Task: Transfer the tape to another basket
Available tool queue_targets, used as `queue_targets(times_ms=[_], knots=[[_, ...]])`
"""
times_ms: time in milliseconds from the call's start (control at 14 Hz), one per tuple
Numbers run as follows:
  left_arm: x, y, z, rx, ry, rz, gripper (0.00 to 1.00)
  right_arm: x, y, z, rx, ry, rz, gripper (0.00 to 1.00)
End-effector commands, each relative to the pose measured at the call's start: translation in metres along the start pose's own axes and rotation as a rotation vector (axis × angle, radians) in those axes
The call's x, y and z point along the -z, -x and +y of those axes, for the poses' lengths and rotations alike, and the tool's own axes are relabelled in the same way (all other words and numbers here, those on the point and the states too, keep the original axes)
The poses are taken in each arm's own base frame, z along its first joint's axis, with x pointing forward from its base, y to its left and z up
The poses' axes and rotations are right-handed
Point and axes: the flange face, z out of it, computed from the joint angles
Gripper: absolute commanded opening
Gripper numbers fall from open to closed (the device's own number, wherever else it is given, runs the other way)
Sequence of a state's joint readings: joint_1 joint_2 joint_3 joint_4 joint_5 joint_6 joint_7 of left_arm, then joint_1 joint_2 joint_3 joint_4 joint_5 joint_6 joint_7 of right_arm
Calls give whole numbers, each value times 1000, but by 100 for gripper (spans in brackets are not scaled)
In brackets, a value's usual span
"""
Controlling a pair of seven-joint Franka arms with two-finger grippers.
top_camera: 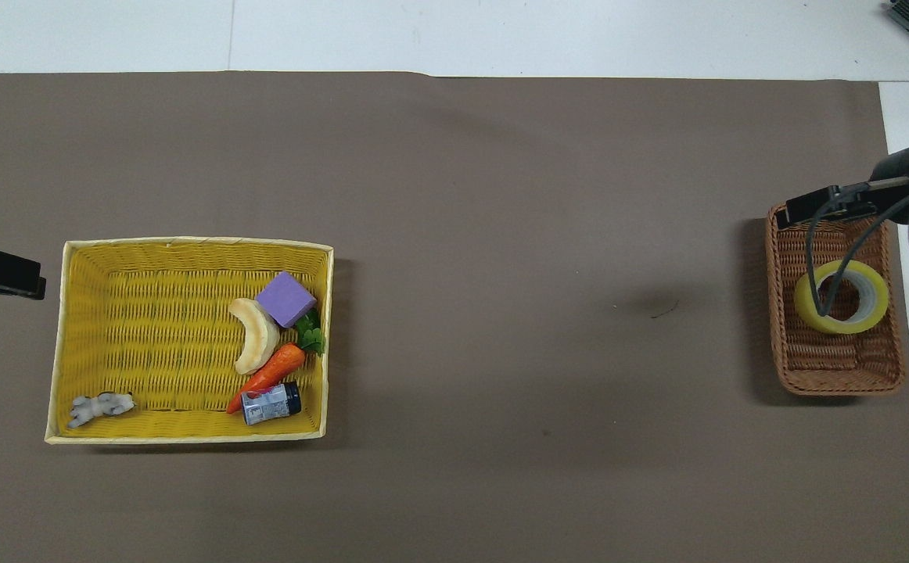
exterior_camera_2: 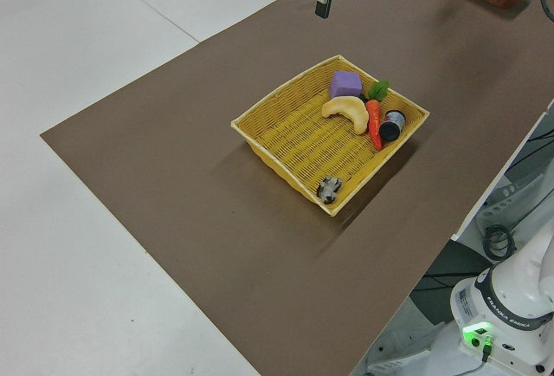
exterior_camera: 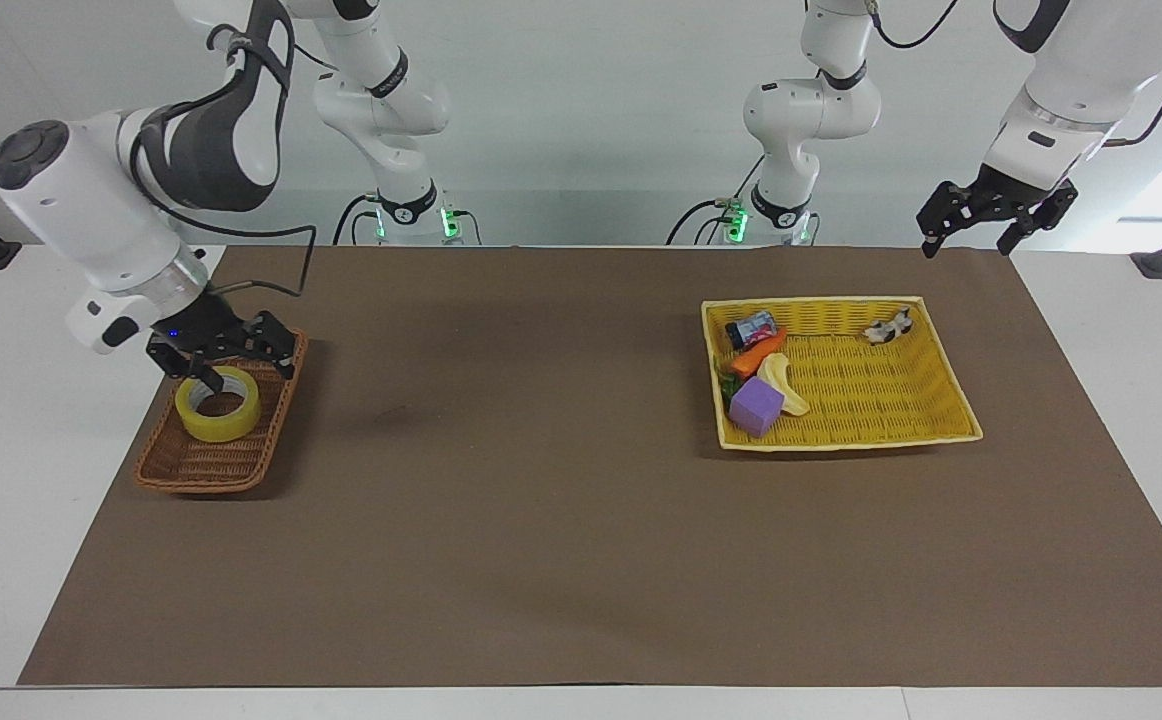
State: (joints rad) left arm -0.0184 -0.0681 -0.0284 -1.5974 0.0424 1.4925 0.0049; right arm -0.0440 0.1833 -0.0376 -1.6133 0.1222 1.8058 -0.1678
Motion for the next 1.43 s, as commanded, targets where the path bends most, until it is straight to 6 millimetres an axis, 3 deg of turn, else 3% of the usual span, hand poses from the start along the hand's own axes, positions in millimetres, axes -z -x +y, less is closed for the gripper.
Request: queue_targets(times_ms=[0, 214, 357, 500, 571, 714, 857, 1071, 1357], knots=[[5, 1, -2, -3, -11, -3, 100, 7, 16, -51, -90, 48, -4, 100], [5, 1, -2, -3, -11, -2, 100, 14, 23, -95, -200, 68, -11, 100], [5, 1, -2, -3, -11, -3, 100, 30, 27, -105, -252, 67, -9, 100], [5, 1, -2, -3, -11, -2, 100, 54, 29, -93, -273, 67, 10, 100], [5, 1, -2, -3, -11, -3, 100, 75, 34, -81, -287, 65, 27, 100], [5, 1, -2, -3, -11, -3, 100, 114, 54, -51, -328, 63, 32, 100], [5, 1, -2, -3, -11, -3, 100, 137, 78, -35, -357, 59, 16, 100], [5, 1, -2, -3, -11, -2, 100, 160, 107, -29, -372, 78, -7, 100], [5, 1, -2, -3, -11, -2, 100, 151, 118, -21, -343, 100, -27, 100]])
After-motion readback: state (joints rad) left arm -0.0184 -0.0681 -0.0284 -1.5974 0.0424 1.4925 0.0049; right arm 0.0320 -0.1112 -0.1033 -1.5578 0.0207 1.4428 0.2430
